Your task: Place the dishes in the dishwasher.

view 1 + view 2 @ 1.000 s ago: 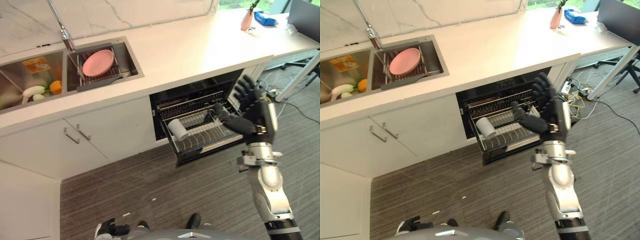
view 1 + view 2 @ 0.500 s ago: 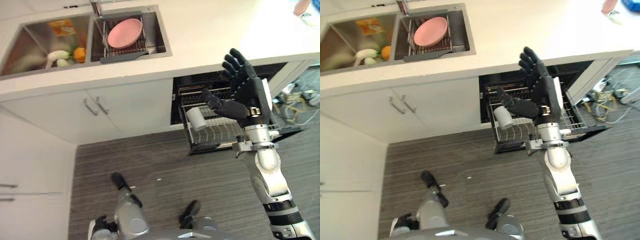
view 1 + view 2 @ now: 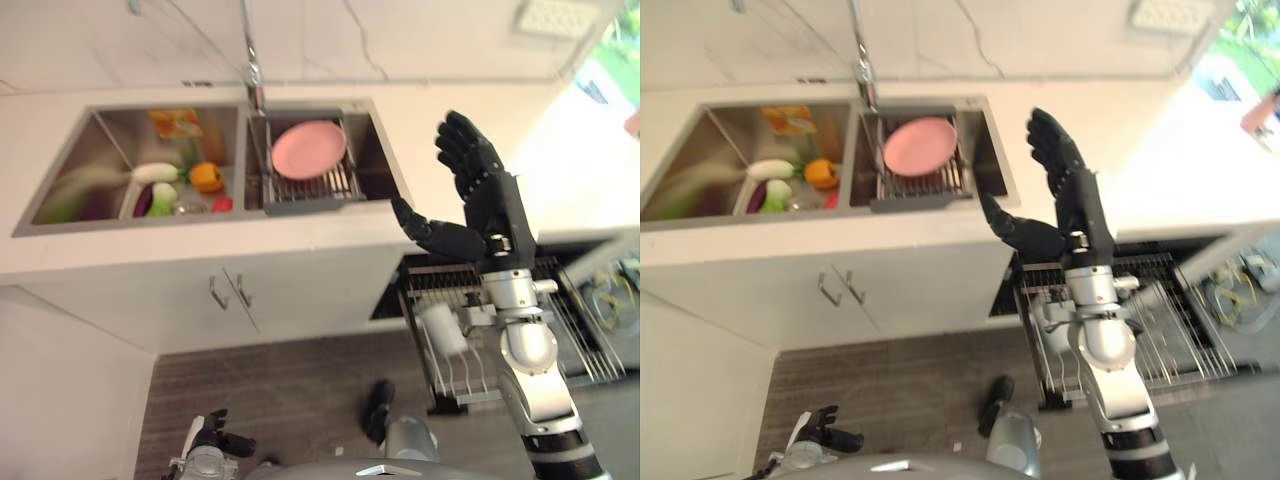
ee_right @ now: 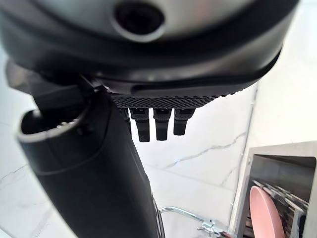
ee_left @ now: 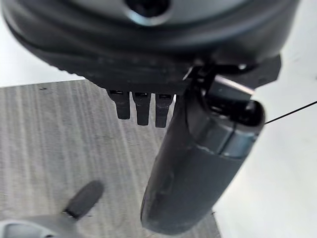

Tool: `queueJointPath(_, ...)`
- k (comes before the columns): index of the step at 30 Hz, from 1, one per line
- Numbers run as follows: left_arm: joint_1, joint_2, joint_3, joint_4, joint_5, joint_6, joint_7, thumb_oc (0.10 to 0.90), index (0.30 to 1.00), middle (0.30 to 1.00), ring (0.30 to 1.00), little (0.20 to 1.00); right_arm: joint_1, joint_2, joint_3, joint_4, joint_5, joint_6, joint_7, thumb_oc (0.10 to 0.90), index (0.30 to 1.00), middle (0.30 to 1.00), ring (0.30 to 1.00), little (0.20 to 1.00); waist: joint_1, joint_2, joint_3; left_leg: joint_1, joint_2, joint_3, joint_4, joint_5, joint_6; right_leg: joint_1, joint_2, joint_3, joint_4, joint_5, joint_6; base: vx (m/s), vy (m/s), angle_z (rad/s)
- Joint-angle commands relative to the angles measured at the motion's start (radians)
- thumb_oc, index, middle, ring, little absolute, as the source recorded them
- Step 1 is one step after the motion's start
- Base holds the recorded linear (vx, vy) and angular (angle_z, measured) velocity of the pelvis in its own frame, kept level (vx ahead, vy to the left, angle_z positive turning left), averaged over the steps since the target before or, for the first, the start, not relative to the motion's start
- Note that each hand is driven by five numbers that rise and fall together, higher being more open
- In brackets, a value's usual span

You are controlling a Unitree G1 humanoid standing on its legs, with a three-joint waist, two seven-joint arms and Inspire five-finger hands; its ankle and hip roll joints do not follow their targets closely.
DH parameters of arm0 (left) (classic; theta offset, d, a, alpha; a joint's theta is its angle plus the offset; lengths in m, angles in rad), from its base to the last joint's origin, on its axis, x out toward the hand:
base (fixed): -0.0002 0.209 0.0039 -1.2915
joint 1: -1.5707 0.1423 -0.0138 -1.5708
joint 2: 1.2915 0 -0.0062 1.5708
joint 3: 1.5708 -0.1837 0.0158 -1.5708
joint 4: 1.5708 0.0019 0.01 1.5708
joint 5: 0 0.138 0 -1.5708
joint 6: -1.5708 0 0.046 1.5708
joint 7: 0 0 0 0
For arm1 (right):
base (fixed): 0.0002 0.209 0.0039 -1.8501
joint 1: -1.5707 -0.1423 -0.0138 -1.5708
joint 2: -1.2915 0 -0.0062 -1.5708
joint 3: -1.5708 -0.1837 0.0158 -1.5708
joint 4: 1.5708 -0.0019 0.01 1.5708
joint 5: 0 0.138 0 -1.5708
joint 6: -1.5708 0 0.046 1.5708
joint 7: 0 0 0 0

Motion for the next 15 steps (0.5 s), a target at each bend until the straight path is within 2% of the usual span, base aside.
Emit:
queueJointPath(1,-0.034,-0.042,0.011,0.006,0.030,-0.011,-0.002,0.800,0.900,0.900,0.900,0.900,-0.095,-0.021,-0.124,-0.122,0.031,-0.092,-0.011,0.800,0.900,0.900,0.900,0.900,-0.013,0.016,0.032,-0.128,0.071,-0.004,-0.001,0.167,-0.035,0.282,-0.003,-0.018,-0.134,-0.137,0.190,0.11,-0.135,-0.32)
queueJointPath(4,-0.027,-0.052,0.008,0.017,0.029,-0.011,-0.005,0.800,0.900,0.900,0.900,0.900,-0.089,-0.026,-0.127,-0.110,0.032,-0.090,-0.013,0.800,0.900,0.900,0.900,0.900,-0.013,0.026,0.021,-0.116,0.079,0.005,0.002,0.179,-0.047,0.312,0.019,-0.017,-0.172,-0.141,0.181,0.08,-0.106,-0.21)
queueJointPath(8,-0.032,-0.069,-0.003,0.040,0.042,-0.007,-0.012,0.800,0.900,0.900,0.900,0.900,-0.080,-0.048,-0.137,-0.111,0.062,-0.094,0.002,0.800,0.900,0.900,0.900,0.900,-0.023,0.048,0.024,-0.098,0.118,0.029,0.017,0.216,-0.085,0.361,0.066,-0.013,-0.220,-0.166,0.155,0.10,-0.187,-0.27)
queueJointPath(11,-0.037,-0.070,0.009,0.054,0.036,-0.002,-0.006,0.800,0.900,0.900,0.900,0.900,-0.079,-0.052,-0.149,-0.118,0.074,-0.095,0.007,0.800,0.900,0.900,0.900,0.900,-0.029,0.051,0.037,-0.102,0.150,0.040,0.068,0.215,-0.105,0.370,0.084,-0.002,-0.225,-0.182,0.140,0.06,-0.164,-0.25)
queueJointPath(13,-0.039,-0.065,0.021,0.066,0.027,0.000,0.001,0.800,0.900,0.900,0.900,0.900,-0.081,-0.054,-0.149,-0.119,0.107,-0.098,0.013,0.800,0.900,0.900,0.900,0.900,-0.029,0.047,0.053,-0.120,0.190,0.039,0.164,0.199,-0.128,0.377,0.099,0.024,-0.224,-0.204,0.123,0.20,-0.332,0.03)
queueJointPath(14,-0.040,-0.059,0.024,0.068,0.024,0.000,0.010,0.800,0.900,0.900,0.900,0.900,-0.099,-0.054,-0.132,-0.129,0.134,-0.102,0.020,0.800,0.900,0.900,0.900,0.900,-0.019,0.040,0.074,-0.149,0.228,0.004,0.315,0.212,-0.152,0.388,0.120,0.057,-0.223,-0.230,0.098,0.28,-0.441,-0.02)
queueJointPath(15,-0.039,-0.055,0.026,0.065,0.023,-0.001,0.014,0.800,0.900,0.900,0.900,0.900,-0.108,-0.059,-0.128,-0.140,0.134,-0.104,0.016,0.800,0.900,0.900,0.900,0.900,-0.011,0.035,0.090,-0.179,0.260,-0.020,0.420,0.220,-0.161,0.398,0.133,0.073,-0.227,-0.252,0.082,0.33,-0.483,0.00)
